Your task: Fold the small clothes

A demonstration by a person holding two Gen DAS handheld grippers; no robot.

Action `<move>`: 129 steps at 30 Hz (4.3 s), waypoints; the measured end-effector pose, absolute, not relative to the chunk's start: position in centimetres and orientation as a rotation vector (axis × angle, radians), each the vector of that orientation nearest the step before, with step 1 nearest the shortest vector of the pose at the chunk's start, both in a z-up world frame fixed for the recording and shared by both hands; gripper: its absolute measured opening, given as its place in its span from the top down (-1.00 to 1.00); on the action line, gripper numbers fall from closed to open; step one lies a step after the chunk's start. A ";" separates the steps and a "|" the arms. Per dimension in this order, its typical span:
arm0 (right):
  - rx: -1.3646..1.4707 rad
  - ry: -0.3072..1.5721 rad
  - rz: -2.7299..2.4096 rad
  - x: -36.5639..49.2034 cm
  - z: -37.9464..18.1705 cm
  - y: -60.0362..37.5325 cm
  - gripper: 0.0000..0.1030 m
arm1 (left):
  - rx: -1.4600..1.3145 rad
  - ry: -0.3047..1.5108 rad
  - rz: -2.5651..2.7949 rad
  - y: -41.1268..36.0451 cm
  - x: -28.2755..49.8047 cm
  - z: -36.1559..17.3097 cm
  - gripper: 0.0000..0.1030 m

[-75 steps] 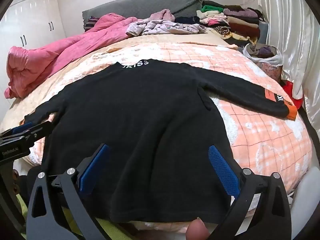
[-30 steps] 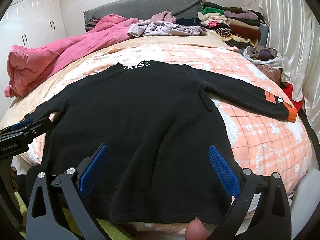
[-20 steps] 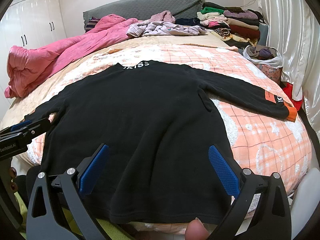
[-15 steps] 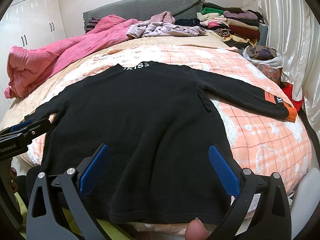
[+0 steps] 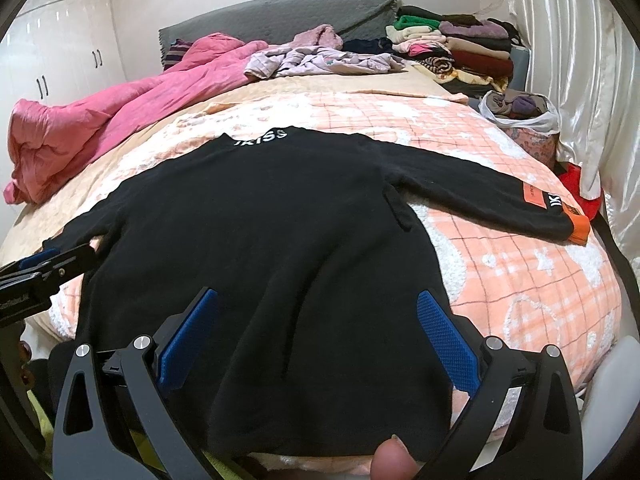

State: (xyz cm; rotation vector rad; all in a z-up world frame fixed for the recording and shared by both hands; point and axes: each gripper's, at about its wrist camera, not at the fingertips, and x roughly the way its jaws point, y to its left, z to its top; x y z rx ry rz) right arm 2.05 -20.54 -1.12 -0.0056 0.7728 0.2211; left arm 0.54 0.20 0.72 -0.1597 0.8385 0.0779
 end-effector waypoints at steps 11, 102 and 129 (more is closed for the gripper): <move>0.003 0.788 0.145 4.5 -1.5 -22.4 -0.92 | -0.136 0.858 0.052 -1.3 4.1 0.2 -0.84; 0.501 0.536 0.061 17.3 1.5 -42.6 0.67 | -0.155 0.924 0.043 1.0 18.1 -2.5 -0.84; 0.293 0.603 0.531 18.5 7.2 -18.7 0.67 | -0.278 0.865 0.081 7.1 15.7 -0.4 -0.84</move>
